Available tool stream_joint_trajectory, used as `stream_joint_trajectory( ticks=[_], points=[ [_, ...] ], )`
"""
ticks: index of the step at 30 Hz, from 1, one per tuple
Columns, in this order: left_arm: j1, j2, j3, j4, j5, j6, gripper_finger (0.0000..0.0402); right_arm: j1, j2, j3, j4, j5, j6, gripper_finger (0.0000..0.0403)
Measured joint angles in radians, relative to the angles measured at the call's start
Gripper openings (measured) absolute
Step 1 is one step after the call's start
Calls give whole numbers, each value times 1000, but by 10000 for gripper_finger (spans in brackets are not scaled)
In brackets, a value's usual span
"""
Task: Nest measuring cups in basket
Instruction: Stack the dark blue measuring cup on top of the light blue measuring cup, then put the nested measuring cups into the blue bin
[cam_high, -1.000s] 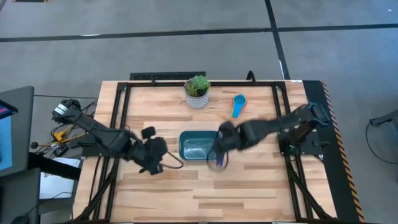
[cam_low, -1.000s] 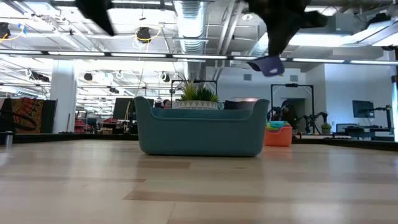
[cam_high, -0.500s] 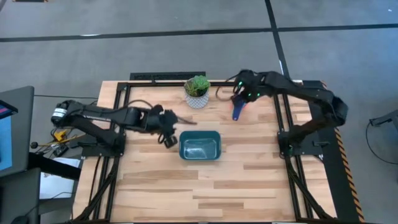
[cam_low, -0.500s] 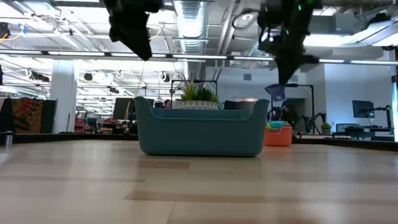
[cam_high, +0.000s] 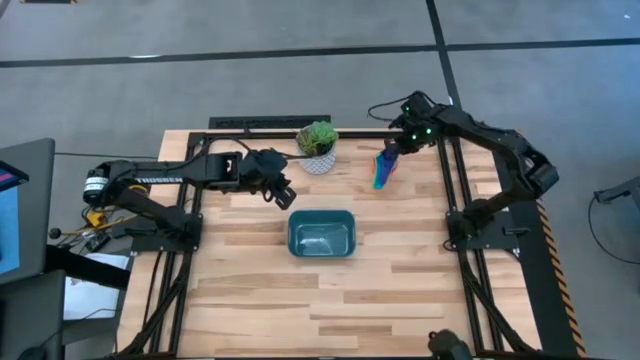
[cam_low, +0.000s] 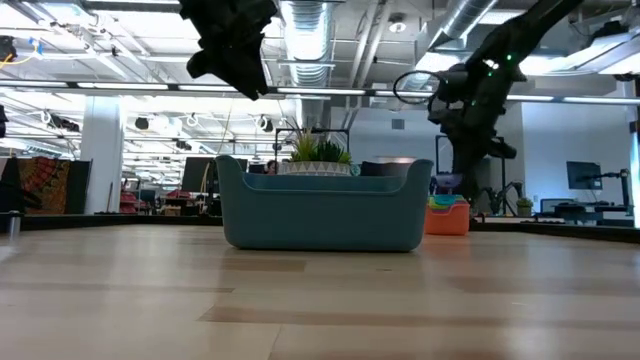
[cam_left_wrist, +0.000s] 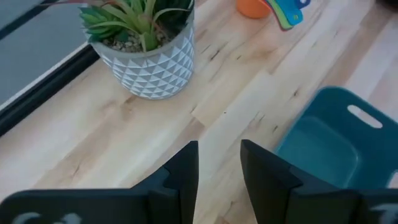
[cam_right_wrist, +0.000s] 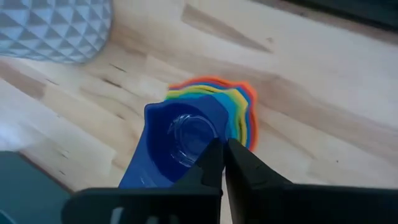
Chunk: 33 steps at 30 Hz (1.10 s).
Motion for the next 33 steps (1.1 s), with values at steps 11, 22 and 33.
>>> stream_joint_trajectory(
  ticks=[11,22,33],
  points=[
    [27,0,0,-1,-4,50,107,9,78,0,5,-27,33,37],
    [161,0,0,81,115,210,107,11,36,0,7,40,137,145],
    [272,0,0,241,289,298,107,62,-6,0,43,195,143,232]
  ],
)
